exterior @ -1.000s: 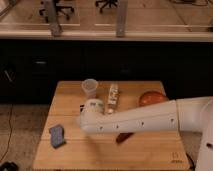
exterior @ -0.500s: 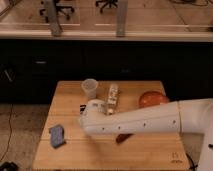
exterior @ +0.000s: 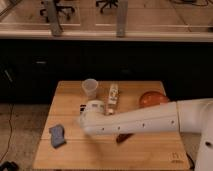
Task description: Knock the eraser over
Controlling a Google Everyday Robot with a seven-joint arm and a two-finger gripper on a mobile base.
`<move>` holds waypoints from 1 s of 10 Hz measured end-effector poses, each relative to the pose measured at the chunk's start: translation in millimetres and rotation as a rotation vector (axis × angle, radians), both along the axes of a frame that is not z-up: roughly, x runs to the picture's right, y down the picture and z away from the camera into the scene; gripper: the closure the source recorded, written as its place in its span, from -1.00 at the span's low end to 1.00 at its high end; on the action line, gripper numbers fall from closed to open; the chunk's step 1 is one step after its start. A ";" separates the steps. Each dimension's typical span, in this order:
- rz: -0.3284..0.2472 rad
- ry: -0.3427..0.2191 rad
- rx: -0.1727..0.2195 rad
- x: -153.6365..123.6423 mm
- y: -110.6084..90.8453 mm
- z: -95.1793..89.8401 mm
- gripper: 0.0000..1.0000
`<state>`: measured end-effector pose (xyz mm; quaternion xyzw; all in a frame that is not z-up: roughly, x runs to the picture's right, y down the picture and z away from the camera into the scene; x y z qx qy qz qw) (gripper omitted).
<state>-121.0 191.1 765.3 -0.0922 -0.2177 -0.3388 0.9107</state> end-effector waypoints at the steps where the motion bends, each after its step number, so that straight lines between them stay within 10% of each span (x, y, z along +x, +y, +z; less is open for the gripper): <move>1: 0.001 -0.001 0.003 0.5 -1.3 0.9 0.54; 10: 0.007 -0.026 0.035 -7.4 -7.3 12.3 0.58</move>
